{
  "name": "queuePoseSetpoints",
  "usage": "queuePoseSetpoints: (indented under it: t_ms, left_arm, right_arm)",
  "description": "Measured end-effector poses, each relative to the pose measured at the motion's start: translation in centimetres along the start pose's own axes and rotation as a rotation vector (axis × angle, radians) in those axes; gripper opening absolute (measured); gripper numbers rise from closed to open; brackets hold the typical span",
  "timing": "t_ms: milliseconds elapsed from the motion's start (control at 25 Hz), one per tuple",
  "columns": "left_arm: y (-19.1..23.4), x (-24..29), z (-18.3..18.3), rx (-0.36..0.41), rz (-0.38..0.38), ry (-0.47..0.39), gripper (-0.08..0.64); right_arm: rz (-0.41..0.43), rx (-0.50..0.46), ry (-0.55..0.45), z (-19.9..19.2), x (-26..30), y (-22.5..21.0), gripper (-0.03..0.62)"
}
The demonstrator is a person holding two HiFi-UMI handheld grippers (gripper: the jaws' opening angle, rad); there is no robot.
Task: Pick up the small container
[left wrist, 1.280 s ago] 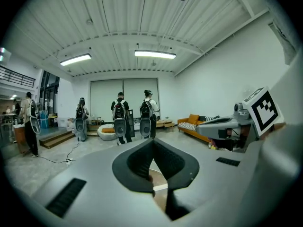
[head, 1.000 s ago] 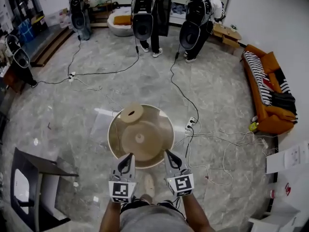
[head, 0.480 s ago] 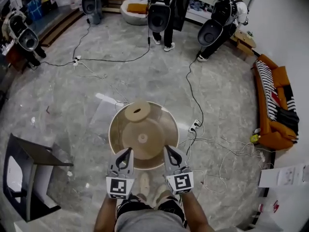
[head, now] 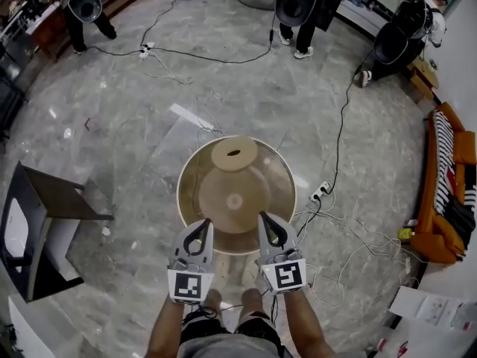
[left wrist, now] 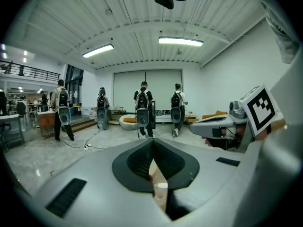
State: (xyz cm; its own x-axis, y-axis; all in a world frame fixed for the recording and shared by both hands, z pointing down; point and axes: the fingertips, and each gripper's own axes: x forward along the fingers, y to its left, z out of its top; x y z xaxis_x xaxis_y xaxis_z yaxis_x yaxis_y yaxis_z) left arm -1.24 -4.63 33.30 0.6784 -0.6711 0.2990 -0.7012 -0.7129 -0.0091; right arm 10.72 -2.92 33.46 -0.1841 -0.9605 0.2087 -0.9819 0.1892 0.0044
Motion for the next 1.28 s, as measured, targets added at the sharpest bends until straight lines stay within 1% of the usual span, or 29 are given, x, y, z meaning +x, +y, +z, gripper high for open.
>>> queuePoseSetpoints:
  t_ms: [120, 280, 400, 720, 1000, 1280]
  left_arm:
    - [0.4, 1.5, -1.2, -0.061, 0.039, 0.021, 0.017]
    - [0.6, 3.4, -3.2, -0.084, 0.062, 0.03, 0.017]
    - [0.9, 4.8, -4.8, -0.097, 0.075, 0.035, 0.017]
    - [2.7, 7.4, -9.8, -0.144, 0.116, 0.059, 0.017]
    - [4.5, 10.1, -14.2, -0.17, 0.13, 0.09, 0.017]
    - [5.0, 11.8, -20.1, -0.195, 0.129, 0.138, 0.017]
  right_arm:
    - [0.034, 0.013, 0.018, -1.8, 1.7, -0.5, 0.002]
    - [0.068, 0.011, 0.056, -5.0, 3.4, -0.9, 0.002]
    - [0.099, -0.007, 0.063, -6.2, 4.8, -0.8, 0.002]
    - [0.148, -0.006, 0.1, -11.2, 8.3, -0.6, 0.002]
    - [0.172, -0.004, 0.129, -15.5, 11.3, -0.9, 0.002]
    - [0.189, -0.013, 0.178, -21.4, 13.0, -0.7, 0.002]
